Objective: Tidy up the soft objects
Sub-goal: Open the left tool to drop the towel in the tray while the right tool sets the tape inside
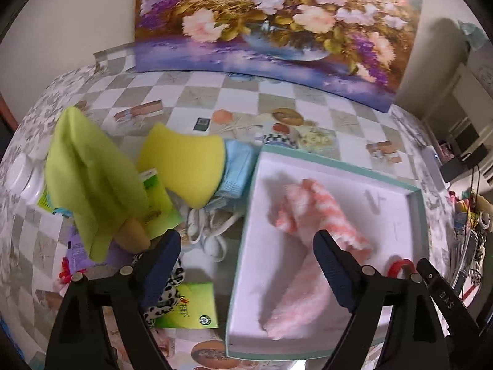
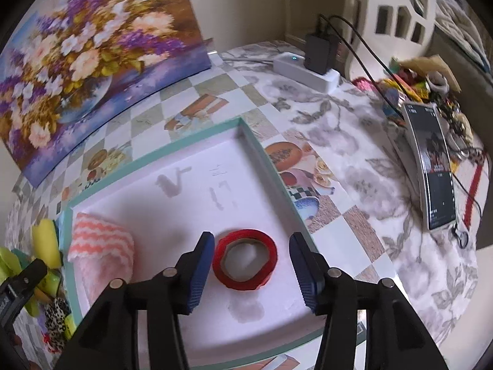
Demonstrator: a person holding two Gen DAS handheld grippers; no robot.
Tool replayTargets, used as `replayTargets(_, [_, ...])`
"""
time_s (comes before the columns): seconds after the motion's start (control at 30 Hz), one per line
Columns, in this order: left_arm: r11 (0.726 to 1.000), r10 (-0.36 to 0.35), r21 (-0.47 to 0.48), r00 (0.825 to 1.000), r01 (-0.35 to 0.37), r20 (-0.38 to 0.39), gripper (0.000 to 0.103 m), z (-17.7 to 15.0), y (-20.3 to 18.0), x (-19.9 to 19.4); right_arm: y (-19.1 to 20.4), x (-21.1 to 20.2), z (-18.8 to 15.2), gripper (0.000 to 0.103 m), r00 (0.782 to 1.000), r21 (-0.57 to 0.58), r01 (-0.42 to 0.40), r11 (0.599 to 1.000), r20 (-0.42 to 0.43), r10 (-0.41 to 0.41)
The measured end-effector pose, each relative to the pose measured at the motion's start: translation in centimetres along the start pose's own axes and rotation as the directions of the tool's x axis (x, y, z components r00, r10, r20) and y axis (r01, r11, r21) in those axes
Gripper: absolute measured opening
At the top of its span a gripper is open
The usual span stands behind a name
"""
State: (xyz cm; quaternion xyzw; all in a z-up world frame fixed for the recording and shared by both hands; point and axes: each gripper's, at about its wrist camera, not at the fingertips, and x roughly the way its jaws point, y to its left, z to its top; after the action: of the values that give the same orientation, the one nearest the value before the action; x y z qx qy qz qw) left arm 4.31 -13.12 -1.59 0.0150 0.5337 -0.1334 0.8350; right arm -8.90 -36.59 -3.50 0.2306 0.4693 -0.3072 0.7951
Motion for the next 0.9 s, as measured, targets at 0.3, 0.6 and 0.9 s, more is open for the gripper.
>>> replayTargets(0.3, [0.997, 0.072, 0.01, 0.995, -0.073, 0.068, 0.099, 0.1, 0.4, -1.0, 2.6, -0.2, -0.6, 0.087, 1.0, -0.136, 0.026, 0.99, 0.011, -0.025])
replayTargets(0.6, [0.993, 0.096, 0.055, 0.992, -0.1, 0.079, 0.099, -0.2, 0.6, -2.6, 4.9, -1.6, -2.1, 0.087, 1.0, -0.234, 0.028, 0.972, -0.004, -0.03])
replayTargets(0.9, [0.991, 0.055, 0.117, 0.996, -0.064, 0.076, 0.099, -0.4, 1.6, -5.0, 7.3, -3.3, -3.6, 0.087, 0.998, -0.249, -0.067, 0.966, -0.021, 0.064])
